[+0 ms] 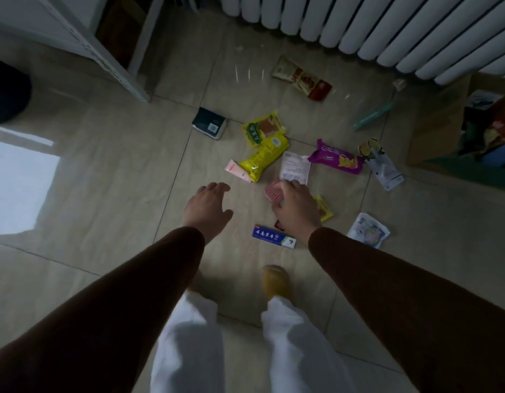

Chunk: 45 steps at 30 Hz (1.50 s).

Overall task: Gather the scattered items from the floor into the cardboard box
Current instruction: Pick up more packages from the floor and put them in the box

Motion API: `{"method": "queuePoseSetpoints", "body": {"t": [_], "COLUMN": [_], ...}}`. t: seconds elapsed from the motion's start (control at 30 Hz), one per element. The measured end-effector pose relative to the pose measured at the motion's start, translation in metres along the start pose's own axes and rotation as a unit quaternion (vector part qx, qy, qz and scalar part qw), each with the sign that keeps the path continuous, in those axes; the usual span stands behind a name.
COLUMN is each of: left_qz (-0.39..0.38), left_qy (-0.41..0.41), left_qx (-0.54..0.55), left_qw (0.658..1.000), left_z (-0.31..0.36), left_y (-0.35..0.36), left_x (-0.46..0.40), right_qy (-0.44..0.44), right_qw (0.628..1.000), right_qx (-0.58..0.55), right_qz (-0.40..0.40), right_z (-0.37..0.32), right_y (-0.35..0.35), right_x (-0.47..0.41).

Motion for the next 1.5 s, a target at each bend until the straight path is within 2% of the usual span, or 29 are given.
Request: {"method": "queuePoseSetpoints", "body": {"t": [0.3, 0.5, 0.83, 1.2, 1.4, 1.5], "left_qz": [-0.048, -0.085, -0.136, -0.189, -0.206, -0.206], "left_qy": [0.082, 0.104, 0.13, 0.169, 0.184, 0.174], "left_qx": [-0.067, -0.132, -0.192, -0.295, -0.392, -0.432], "left_qw": [0.993, 0.982, 0.963, 0.921, 0.878, 0.861], "left_z": [-0.085, -0.118, -0.106, -0.108, -0.133, -0.153], "left_y": [-0.084, -0.126, -0.127, -0.084, -0.031, -0.009], "left_x": [-0.06, -0.127, -0.258, -0.418, -0.504, -0.529], "right_qy": [0.079, 0.137, 0.244, 0.393, 0.423, 0.391], "right_qw": [0.991, 0.971, 0.933, 0.854, 0.806, 0.793], "right_qx": [-0.105, -0.193, -0.261, -0.334, -0.405, -0.448], "right_qz": [0.018, 0.038, 0.038, 0.057, 0.088, 0.129], "right_z": [-0.088, -0.108, -0.049, 0.041, 0.084, 0.09], "right_y": [0.013, 0.022, 0.025, 0.087, 0.138, 0.149], "right_x": [-0.066, -0.108, -0.198, -0.279, -0.336, -0.361]}}
Point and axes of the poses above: each hand's wrist, its own x-axis away from the middle knuckle, its own y-axis out of the palm, z = x × y, the point moved 6 cm from there along -x, towards the middle knuckle, and after that the axes turned 12 degrees about -z, right-handed, at the moved point
